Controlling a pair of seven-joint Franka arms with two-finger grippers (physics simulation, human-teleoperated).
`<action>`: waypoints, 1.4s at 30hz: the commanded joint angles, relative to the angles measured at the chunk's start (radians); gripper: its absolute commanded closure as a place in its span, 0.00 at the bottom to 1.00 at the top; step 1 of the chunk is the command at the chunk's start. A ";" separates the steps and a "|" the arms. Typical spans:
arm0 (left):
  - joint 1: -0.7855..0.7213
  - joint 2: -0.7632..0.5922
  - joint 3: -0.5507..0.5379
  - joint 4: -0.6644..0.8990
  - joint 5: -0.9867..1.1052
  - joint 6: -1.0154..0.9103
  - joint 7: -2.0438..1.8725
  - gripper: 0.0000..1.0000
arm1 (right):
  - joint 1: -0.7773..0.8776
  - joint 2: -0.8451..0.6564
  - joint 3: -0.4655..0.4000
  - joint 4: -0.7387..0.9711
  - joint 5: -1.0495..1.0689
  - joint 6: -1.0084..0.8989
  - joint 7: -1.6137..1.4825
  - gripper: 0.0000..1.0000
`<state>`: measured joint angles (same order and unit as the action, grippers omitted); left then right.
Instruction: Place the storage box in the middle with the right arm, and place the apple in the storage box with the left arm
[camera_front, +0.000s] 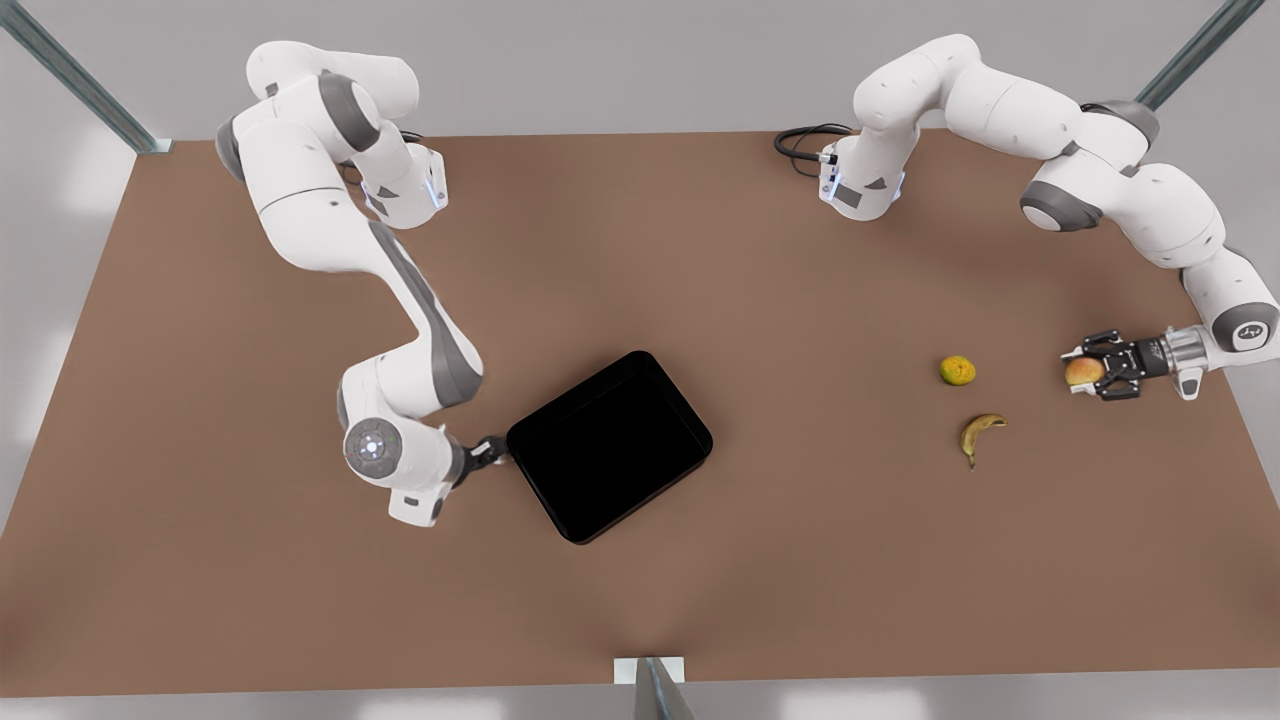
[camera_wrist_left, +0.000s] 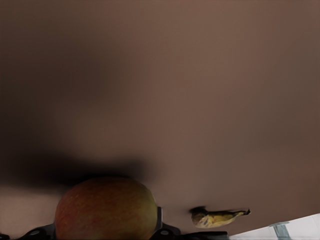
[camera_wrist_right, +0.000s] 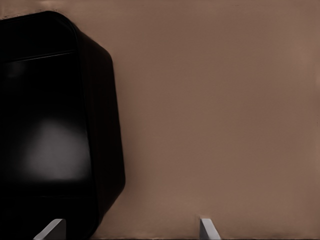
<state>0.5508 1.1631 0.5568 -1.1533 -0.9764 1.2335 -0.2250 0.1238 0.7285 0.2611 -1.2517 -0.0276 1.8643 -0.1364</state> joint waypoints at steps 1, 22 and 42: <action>0.000 0.000 0.000 0.000 -0.010 0.000 0.001 0.78 | 0.000 0.000 0.000 0.008 0.000 -0.011 0.001 0.00; -0.623 -0.609 -0.620 -0.151 0.430 0.457 -1.335 0.79 | -0.170 -0.551 -0.258 -0.199 -0.080 -0.501 0.001 0.00; -1.160 -0.395 -0.630 -0.052 0.478 0.952 -1.953 0.00 | -0.167 -0.544 -0.258 -0.198 -0.077 -0.513 0.003 0.00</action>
<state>-0.6203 0.7708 -0.0738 -1.2067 -0.4276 2.2206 -2.1800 -0.0424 0.1841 0.0031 -1.4496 -0.1043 1.3514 -0.1329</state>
